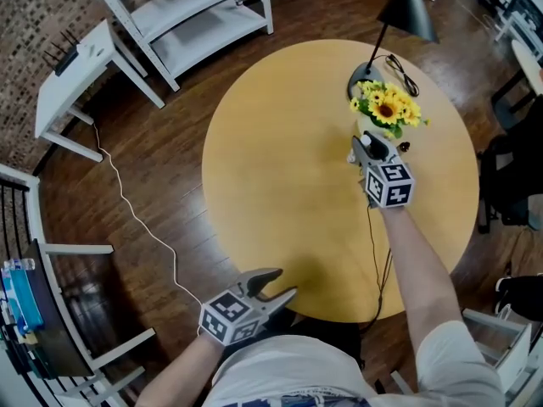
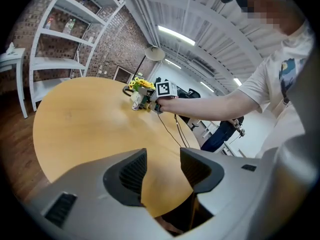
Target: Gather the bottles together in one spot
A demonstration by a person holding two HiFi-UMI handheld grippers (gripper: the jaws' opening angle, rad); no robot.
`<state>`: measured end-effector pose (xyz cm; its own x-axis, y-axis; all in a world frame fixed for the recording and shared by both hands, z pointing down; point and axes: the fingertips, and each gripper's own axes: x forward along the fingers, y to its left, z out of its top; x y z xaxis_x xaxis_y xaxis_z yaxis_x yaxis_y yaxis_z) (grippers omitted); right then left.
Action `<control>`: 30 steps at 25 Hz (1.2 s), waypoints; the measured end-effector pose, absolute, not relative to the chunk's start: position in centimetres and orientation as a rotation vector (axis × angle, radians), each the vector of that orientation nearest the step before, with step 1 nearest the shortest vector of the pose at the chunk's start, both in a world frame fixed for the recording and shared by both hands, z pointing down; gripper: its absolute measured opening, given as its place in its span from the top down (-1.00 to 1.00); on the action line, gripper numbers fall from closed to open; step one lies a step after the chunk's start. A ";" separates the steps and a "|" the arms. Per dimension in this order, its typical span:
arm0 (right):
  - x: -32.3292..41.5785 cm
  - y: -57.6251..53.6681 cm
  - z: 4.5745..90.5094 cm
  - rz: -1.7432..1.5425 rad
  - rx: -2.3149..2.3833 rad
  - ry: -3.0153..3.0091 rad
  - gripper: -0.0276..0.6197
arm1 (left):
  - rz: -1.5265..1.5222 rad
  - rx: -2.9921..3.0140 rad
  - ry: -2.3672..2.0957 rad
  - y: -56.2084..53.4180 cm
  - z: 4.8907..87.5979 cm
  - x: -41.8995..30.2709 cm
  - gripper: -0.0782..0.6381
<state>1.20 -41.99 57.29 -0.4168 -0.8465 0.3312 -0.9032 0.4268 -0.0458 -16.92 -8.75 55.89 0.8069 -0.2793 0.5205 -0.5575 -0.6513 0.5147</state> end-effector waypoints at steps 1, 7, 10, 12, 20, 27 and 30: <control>1.2 -42.0 57.4 0.310 1.531 -2.425 0.50 | 0.522 2.299 -0.610 -8.8 55.9 -17.0 0.19; 0.8 -42.4 57.3 0.240 1.548 -2.408 0.47 | 0.506 2.293 -0.583 -9.1 56.7 -17.5 0.19; 0.9 -42.1 57.4 0.220 1.539 -2.397 0.36 | 0.501 2.299 -0.565 -9.0 56.9 -17.2 0.19; 0.9 -41.9 57.0 0.202 1.533 -2.396 0.29 | 0.495 2.304 -0.558 -9.0 56.9 -17.1 0.19; 0.8 -38.5 50.2 0.066 1.532 -2.417 0.18 | 0.458 2.338 -0.526 -8.6 56.6 -16.5 0.19; 2.8 -25.3 44.8 0.193 1.537 -2.419 0.19 | 0.396 2.393 -0.601 -8.4 53.9 -14.9 0.19; 4.5 -17.5 46.1 0.327 1.527 -2.373 0.19 | 0.387 2.404 -0.687 -7.2 52.3 -14.6 0.19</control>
<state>4.54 -17.47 46.15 -0.3905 -0.8436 0.3685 -0.9118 0.4095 -0.0287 -14.61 -7.17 52.34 0.8232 -0.3817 0.4204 -0.5574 -0.6845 0.4700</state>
